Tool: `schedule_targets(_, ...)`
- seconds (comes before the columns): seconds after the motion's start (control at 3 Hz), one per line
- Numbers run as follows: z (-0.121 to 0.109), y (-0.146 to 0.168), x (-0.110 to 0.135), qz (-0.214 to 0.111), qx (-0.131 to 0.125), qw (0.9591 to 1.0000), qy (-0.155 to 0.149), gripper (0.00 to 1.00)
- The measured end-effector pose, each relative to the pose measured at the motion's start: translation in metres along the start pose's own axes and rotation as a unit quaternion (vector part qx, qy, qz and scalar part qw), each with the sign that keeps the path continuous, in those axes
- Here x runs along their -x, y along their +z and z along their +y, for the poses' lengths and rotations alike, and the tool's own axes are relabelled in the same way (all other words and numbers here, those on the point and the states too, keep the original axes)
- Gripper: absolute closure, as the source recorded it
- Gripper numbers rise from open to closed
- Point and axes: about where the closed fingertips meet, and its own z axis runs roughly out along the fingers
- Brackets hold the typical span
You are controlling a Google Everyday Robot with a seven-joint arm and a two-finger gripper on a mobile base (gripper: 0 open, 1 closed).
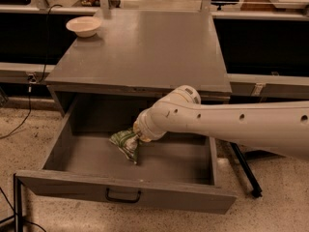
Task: Pick green jalapeno chip bag from top drawer and place on counter
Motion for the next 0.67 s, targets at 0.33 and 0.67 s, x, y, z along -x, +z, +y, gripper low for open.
schedule_targets(0.33, -0.011, -0.014, 0.006, -0.006, -0.023, 0.9997, -0.004, 0.95)
schedule_targets(0.67, -0.04, -0.053, 0.025, -0.045, -0.08, 0.9958, 0.004, 1.0)
